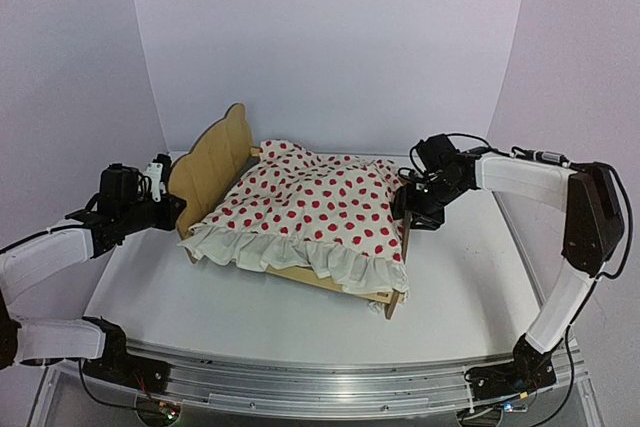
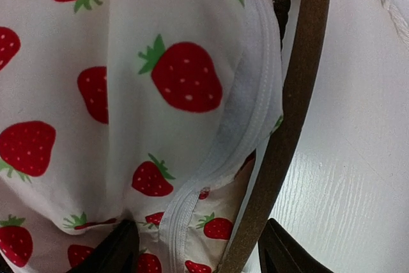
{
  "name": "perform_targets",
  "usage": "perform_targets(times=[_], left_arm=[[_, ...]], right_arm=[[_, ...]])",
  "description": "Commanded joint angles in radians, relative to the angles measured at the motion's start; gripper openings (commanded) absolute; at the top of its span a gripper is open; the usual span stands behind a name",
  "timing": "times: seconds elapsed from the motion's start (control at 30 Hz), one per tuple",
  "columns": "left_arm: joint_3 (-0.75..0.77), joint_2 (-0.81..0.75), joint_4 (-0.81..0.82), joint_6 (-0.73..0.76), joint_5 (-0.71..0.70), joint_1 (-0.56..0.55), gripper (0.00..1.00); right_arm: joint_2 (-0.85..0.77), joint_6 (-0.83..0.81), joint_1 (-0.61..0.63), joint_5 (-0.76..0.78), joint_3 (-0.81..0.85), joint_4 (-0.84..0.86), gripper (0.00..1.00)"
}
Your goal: Set up the pet bed
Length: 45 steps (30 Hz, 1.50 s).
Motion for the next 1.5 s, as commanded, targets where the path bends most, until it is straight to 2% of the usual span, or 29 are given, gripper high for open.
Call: perform_targets(times=[0.0,0.13,0.27,0.37,0.47,0.6,0.7,0.8,0.93,1.03,1.1,1.27,1.47], left_arm=[[-0.025,-0.005,-0.168,-0.181,0.079,0.001,0.18],[0.018,-0.035,-0.243,-0.221,0.055,0.002,0.29],[0.081,-0.084,-0.336,-0.253,0.034,0.002,0.48],[0.138,-0.101,-0.4,-0.223,-0.024,0.003,0.56],[0.19,-0.139,-0.418,-0.139,-0.094,0.004,0.61],[0.221,-0.25,-0.328,-0.001,-0.152,0.004,0.64],[0.223,-0.342,-0.221,0.136,-0.147,0.003,0.65],[0.257,-0.357,-0.134,0.276,-0.072,0.003,0.62],[0.391,-0.214,-0.114,0.348,0.069,0.0,0.56],[0.526,-0.041,-0.132,0.347,0.161,-0.031,0.55],[0.616,0.099,-0.164,0.365,0.166,-0.072,0.56],[0.861,0.471,-0.296,0.45,0.055,-0.189,0.59],[1.039,0.754,-0.366,0.487,-0.065,-0.201,0.63]], right_arm=[[0.047,-0.008,0.01,0.012,0.063,0.04,0.65],[0.106,-0.033,0.01,0.025,0.122,0.04,0.64],[0.187,-0.053,0.01,0.018,0.212,0.04,0.6],[0.243,-0.063,0.01,0.028,0.279,0.04,0.59],[0.294,-0.096,0.011,0.03,0.349,0.04,0.58],[0.332,-0.118,0.01,0.035,0.401,0.032,0.6],[0.291,-0.128,0.01,0.067,0.375,0.026,0.61],[0.202,-0.155,0.009,0.136,0.313,0.011,0.62],[0.08,-0.182,0.009,0.222,0.242,-0.014,0.62],[-0.002,-0.183,0.01,0.244,0.203,-0.025,0.61],[-0.038,-0.18,0.012,0.225,0.183,-0.026,0.59],[-0.068,-0.239,0.085,0.149,0.16,-0.026,0.56],[-0.059,-0.298,0.18,0.109,0.138,-0.028,0.56]])
